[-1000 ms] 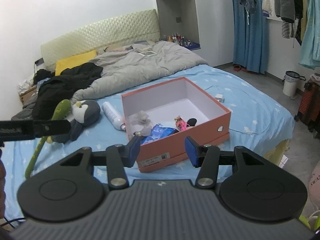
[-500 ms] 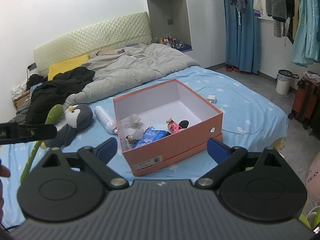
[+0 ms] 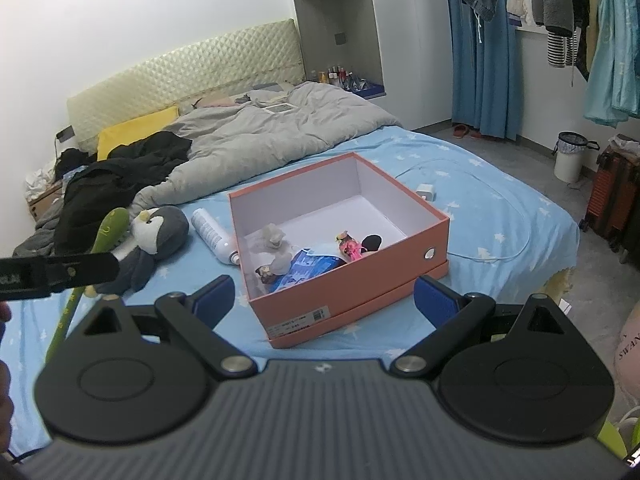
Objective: Organize soft objects
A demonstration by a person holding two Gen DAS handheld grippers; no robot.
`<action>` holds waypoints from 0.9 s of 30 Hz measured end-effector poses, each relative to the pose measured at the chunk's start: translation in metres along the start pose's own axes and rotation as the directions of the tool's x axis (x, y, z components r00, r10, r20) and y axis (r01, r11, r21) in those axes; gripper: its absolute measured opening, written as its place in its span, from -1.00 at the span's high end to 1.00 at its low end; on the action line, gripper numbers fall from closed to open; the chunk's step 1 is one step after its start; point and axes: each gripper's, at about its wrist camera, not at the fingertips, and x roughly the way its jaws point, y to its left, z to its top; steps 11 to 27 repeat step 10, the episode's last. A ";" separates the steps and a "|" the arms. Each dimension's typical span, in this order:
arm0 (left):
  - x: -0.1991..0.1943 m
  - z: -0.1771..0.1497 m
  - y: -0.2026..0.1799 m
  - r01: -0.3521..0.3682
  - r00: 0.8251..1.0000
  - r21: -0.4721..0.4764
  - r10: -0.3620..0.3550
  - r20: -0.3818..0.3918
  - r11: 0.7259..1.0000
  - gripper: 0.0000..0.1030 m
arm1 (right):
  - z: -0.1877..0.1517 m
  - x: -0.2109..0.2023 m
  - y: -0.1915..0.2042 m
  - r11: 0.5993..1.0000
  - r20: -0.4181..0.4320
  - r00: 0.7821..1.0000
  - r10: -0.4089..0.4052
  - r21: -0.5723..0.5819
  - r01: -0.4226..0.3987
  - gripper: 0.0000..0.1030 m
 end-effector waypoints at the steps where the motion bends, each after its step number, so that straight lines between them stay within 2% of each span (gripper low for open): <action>1: 0.000 0.000 -0.001 -0.001 1.000 -0.001 0.001 0.000 1.000 -1.00 | 0.000 0.000 0.000 1.000 -0.005 1.000 -0.001 0.002 0.001 -0.90; 27: 0.001 -0.001 -0.001 -0.010 1.000 0.003 0.010 -0.004 1.000 -1.00 | 0.000 0.000 -0.001 1.000 -0.005 1.000 0.000 0.008 0.000 -0.90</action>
